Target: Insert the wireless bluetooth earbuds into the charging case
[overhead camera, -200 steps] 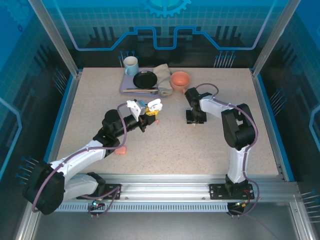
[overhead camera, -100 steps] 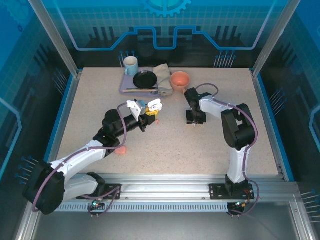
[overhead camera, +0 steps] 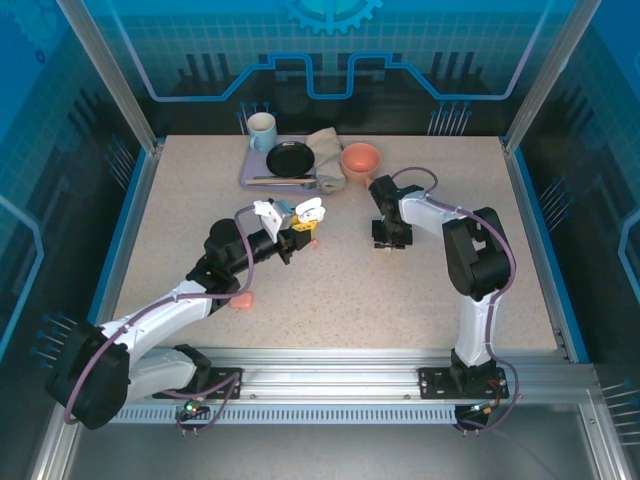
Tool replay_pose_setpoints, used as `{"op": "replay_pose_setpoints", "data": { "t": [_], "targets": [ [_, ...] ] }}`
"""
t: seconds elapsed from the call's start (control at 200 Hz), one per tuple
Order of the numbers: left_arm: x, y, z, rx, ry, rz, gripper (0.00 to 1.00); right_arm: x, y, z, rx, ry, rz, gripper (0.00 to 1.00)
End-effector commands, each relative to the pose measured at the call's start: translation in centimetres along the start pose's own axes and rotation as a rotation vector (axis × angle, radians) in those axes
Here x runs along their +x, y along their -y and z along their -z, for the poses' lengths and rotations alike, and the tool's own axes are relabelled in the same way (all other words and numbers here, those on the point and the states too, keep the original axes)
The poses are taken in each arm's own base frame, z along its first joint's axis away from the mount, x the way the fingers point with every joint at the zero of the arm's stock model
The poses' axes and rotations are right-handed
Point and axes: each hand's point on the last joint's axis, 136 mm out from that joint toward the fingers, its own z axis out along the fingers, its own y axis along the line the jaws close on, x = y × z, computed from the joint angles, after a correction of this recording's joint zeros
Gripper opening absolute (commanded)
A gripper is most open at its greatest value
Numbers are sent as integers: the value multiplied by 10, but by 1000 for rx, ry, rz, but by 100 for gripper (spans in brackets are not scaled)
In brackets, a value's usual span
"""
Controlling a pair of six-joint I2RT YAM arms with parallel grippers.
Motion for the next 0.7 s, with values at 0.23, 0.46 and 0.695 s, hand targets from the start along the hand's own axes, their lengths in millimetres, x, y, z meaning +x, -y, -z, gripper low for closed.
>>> {"op": "replay_pose_setpoints", "data": {
  "t": [0.23, 0.46, 0.695],
  "targets": [
    [-24, -1, 0, -1, 51, -20, 0, 11, 15, 9, 16, -15, 43, 28],
    [-25, 0, 2, 1, 46, -23, 0, 5, 10, 28, -30, 38, 25, 28],
    [-23, 2, 3, 10, 38, -21, 0, -10, -2, 74, -138, 170, 0, 28]
  ]
}}
